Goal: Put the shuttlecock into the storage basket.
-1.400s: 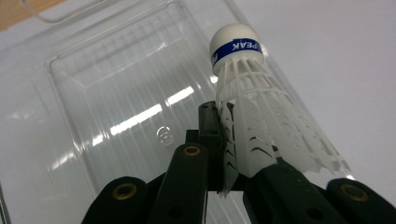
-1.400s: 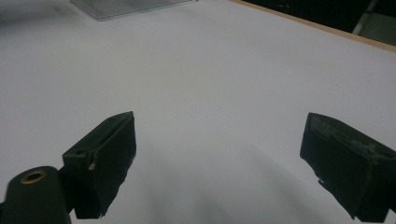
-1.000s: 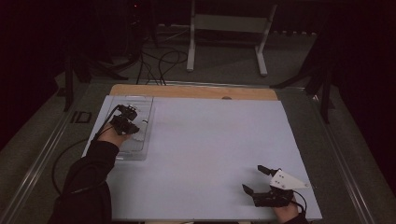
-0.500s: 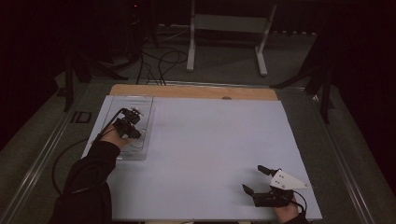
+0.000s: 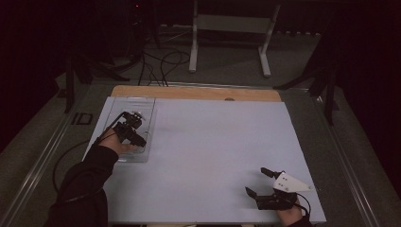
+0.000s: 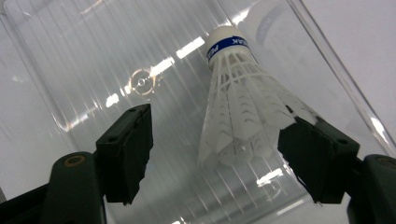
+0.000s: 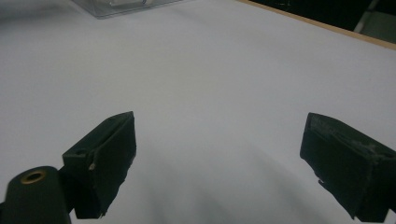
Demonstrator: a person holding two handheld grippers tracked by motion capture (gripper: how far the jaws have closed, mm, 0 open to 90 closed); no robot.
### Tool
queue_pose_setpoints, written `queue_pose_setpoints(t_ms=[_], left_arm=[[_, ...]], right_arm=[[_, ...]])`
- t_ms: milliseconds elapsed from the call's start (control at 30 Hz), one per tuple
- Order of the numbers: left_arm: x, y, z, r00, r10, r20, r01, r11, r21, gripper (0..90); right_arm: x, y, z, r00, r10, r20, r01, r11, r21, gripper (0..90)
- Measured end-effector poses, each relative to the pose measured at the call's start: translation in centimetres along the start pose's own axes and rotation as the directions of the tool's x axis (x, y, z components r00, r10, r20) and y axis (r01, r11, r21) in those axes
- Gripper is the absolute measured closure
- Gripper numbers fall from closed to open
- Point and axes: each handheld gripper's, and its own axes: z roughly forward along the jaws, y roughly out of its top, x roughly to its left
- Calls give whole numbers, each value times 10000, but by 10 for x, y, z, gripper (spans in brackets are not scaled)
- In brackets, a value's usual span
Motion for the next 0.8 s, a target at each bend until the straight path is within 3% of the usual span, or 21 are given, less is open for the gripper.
queue_pose_setpoints(t_ms=[167,333,433,567,733,800], left_arm=[[2,-3,-7,10000,30,75,-30,10000,-53,216],[6,-5,-16,9983,-9,577,26,9996,-293,161],[8,-6,-21,9982,12,594,15,9990,-451,147],[11,-7,-26,9960,195,870,-144,9982,-582,39],[10,-7,-32,9979,292,576,-249,9970,-737,2],[10,-7,-34,9974,340,637,-291,9967,-763,1]], right_arm=[[0,0,0,10000,12,-2,-12,10000,11,103],[1,0,0,10000,17,2,-17,10000,21,103],[1,0,0,10000,14,-3,-14,10000,24,103],[0,0,0,10000,16,13,-16,10000,26,103],[1,0,0,10000,11,13,-11,10000,28,103],[1,0,0,10000,15,19,-15,10000,28,103]])
